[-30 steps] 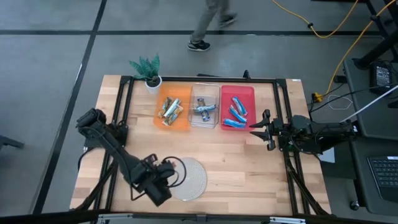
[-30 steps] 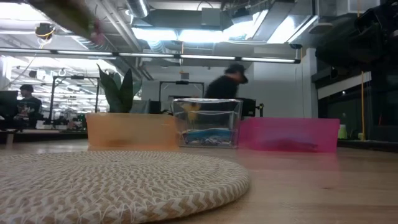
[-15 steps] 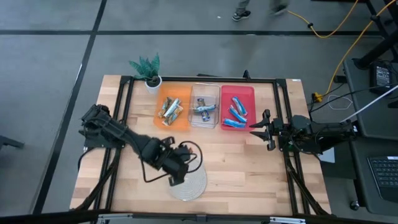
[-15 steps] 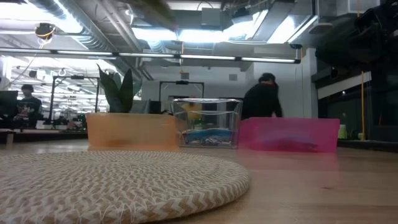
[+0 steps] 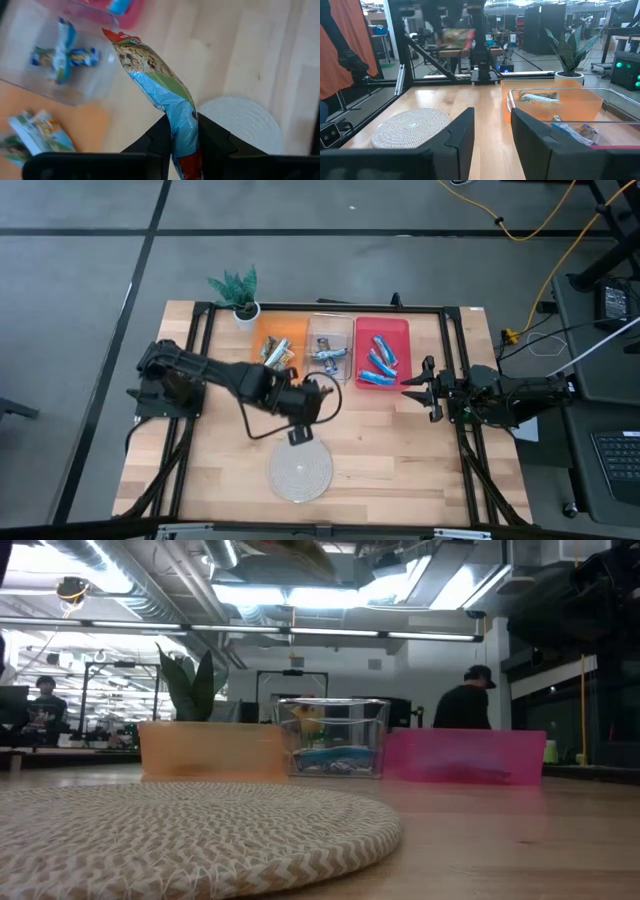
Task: Pick and place Granola Bars by type
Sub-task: Put the red granola bar into the pink bin
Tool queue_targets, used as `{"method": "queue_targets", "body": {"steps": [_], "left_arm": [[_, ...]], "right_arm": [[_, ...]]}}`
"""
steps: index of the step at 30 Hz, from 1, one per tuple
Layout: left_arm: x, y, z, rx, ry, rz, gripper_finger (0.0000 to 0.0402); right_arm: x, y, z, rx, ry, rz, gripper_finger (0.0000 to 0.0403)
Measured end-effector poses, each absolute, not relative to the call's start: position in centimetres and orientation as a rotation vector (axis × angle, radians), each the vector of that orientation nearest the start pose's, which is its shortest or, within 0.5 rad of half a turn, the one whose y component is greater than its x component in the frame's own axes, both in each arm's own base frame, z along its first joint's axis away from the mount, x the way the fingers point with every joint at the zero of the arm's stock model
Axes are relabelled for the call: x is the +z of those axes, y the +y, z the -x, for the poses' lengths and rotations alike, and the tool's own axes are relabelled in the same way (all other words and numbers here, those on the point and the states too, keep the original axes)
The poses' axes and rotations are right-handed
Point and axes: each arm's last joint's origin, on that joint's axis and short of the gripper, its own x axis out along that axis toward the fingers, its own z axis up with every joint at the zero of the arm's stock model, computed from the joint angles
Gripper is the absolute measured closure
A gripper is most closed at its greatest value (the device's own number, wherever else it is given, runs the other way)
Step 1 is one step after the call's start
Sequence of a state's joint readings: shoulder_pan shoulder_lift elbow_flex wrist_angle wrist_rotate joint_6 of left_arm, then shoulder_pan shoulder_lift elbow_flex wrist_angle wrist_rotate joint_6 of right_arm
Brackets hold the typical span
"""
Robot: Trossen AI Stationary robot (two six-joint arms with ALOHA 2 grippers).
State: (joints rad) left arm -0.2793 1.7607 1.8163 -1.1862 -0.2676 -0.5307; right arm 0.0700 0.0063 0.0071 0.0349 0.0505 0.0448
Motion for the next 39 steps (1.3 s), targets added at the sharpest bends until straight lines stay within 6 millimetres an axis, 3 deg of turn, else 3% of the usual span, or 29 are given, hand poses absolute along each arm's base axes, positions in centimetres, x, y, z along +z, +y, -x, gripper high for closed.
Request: {"method": "queue_targets", "body": {"steps": [20,31,39], "left_arm": [[36.1,0.9,-35.8,0.311,0.998,0.172,0.0336],[36.8,4.0,-36.8,0.277,0.857,0.232,0.0336],[34.9,6.1,-38.4,0.264,0.887,0.269,0.0336]], "right_arm": [[16.9,0.5,-9.7,0.02,-0.036,-0.047,0.0271],[16.9,0.5,-9.7,0.02,-0.036,-0.047,0.0271],[16.9,0.5,-9.7,0.02,-0.036,-0.047,0.0271]]}}
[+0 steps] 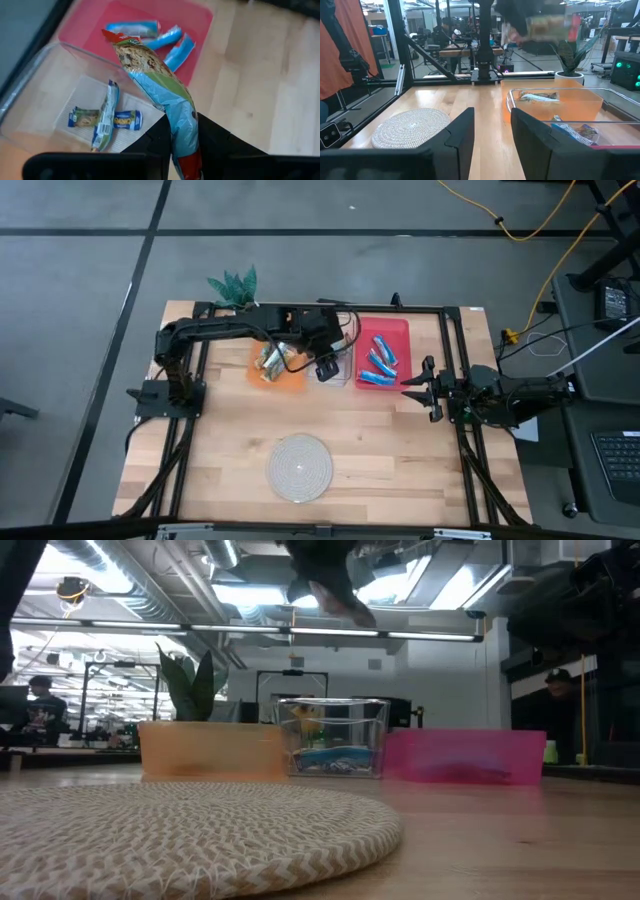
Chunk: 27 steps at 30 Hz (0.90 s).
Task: Pick and place Granola Bars by type
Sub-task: Put the red granola bar into the pink bin
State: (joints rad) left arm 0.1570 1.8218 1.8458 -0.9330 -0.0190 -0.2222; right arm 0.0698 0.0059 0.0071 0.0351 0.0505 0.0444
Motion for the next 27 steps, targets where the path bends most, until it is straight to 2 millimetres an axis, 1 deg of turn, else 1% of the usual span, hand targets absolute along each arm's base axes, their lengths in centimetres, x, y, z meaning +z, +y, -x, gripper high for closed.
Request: {"method": "queue_targets", "body": {"steps": [5,9,16,20,22,24,27], "left_arm": [[32.7,7.5,-40.0,0.231,0.907,0.294,0.0336],[31.6,8.8,-41.9,0.204,0.919,0.292,0.0336],[32.5,9.9,-45.9,0.163,0.848,0.242,0.0336],[32.3,10.4,-47.9,0.145,0.802,0.238,0.0336],[31.2,10.7,-48.6,0.113,0.791,0.261,0.0336],[29.7,11.2,-49.1,0.087,0.82,0.297,0.0336],[28.1,12.0,-49.5,0.088,0.849,0.297,0.0336]], "right_arm": [[16.9,0.5,-9.7,0.02,-0.036,-0.047,0.0271],[16.9,0.5,-9.7,0.02,-0.036,-0.047,0.0271],[16.9,0.5,-9.7,0.02,-0.036,-0.047,0.0271],[16.9,0.5,-9.7,0.02,-0.035,-0.047,0.0271],[16.9,0.5,-9.7,0.02,-0.036,-0.047,0.0271],[16.9,0.5,-9.7,0.02,-0.035,-0.047,0.0271],[16.9,0.5,-9.7,0.02,-0.035,-0.047,0.0271]]}}
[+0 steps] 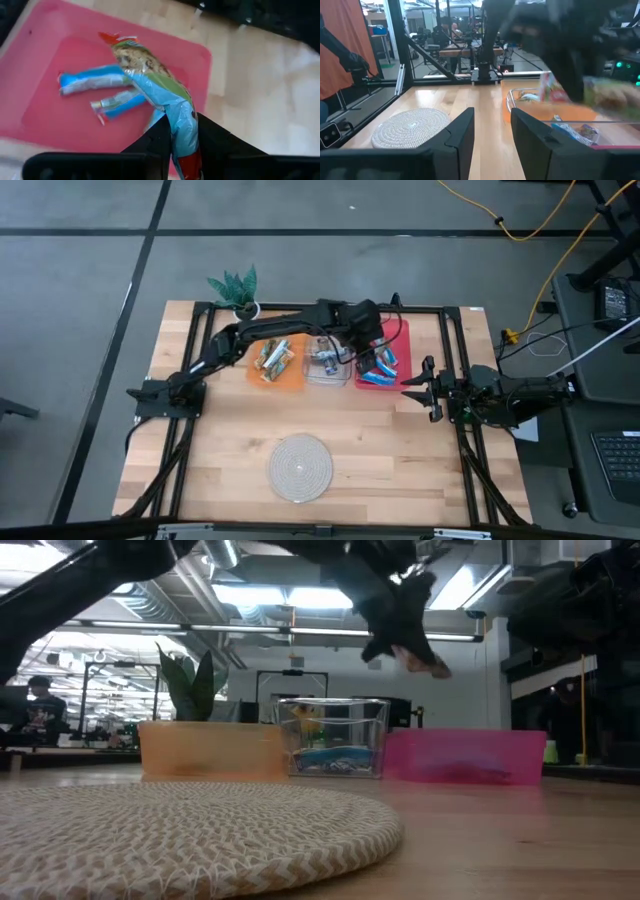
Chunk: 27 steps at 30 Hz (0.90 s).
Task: Pick and place Granola Bars by type
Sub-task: Put the red granola bar into the pink bin
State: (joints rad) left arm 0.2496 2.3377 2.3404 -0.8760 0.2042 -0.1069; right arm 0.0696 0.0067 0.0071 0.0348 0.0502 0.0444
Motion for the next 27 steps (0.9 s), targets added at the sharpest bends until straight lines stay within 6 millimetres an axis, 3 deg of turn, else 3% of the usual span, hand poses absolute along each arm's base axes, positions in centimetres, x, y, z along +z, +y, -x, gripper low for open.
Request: {"method": "queue_targets", "body": {"steps": [5,13,27], "left_arm": [[26.2,12.5,-50.5,0.059,0.85,0.249,0.0336],[25.5,12.6,-51.8,-0.011,0.751,0.204,0.0336],[22.0,13.6,-52.6,0.007,0.814,0.213,0.0335]], "right_arm": [[16.8,0.5,-9.8,0.02,-0.03,-0.046,0.0271],[16.8,0.5,-9.8,0.02,-0.031,-0.047,0.0271],[16.8,0.5,-9.8,0.02,-0.031,-0.047,0.0271]]}}
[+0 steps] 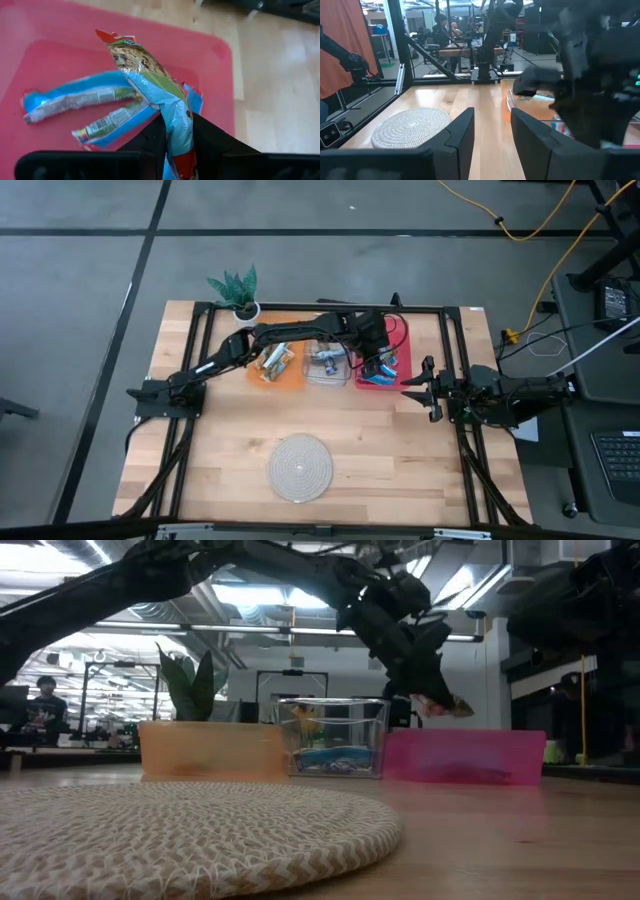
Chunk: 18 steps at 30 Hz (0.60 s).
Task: Pick and place Granola Bars by type
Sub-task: Put the red granola bar into the pink bin
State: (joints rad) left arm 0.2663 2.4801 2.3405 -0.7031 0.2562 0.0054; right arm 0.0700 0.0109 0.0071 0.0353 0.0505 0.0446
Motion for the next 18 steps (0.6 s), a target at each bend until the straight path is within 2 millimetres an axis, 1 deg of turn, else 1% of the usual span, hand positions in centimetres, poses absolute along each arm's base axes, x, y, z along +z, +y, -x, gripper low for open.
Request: {"method": "queue_targets", "body": {"steps": [6,12,18], "left_arm": [[20.8,14.2,-52.7,0.018,0.826,0.225,0.0326],[18.8,14.7,-53.1,0.025,0.853,0.239,0.0314],[17.8,14.7,-53.2,0.018,0.873,0.248,0.0288]], "right_arm": [[16.8,0.5,-9.8,0.02,-0.031,-0.046,0.0271],[16.8,0.5,-9.8,0.02,-0.031,-0.047,0.0271],[16.8,0.5,-9.8,0.02,-0.031,-0.047,0.0271]]}}
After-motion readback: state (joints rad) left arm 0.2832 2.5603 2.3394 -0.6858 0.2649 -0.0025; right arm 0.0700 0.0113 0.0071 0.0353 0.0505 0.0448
